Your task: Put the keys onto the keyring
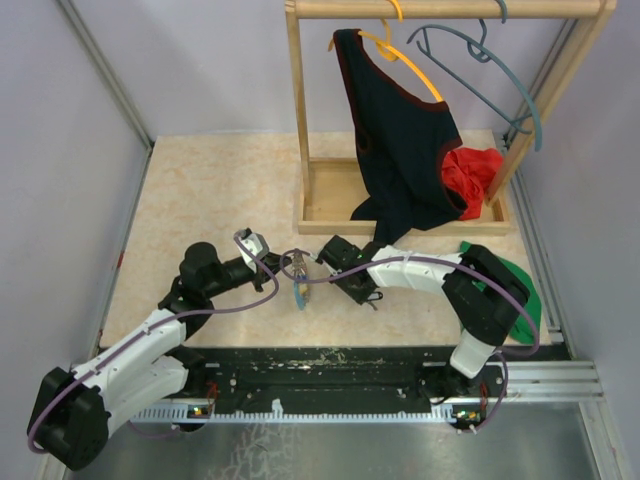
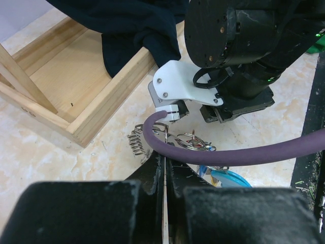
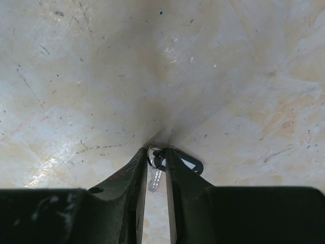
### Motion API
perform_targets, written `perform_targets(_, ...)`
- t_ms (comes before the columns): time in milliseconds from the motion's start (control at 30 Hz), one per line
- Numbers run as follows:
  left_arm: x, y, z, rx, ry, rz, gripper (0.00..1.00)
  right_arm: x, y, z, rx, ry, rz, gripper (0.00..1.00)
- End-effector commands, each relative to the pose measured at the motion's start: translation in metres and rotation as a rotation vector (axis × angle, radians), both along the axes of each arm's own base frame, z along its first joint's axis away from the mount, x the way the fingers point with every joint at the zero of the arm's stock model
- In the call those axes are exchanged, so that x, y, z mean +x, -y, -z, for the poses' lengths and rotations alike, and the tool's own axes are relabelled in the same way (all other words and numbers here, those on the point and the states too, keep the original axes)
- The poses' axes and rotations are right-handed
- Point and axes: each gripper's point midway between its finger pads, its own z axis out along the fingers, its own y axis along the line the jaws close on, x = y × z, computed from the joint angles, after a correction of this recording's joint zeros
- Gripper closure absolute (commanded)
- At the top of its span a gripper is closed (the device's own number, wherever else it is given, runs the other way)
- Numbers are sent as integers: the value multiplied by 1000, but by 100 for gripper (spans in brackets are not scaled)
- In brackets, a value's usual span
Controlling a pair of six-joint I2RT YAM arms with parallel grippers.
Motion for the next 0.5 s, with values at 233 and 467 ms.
perform_targets(233, -2, -1, -3, -7, 20, 11, 99, 8, -18, -20, 82, 45, 1, 98)
perform_targets(467, -3, 0, -2, -9, 16, 14, 99, 22, -38, -41, 276, 127, 4, 100)
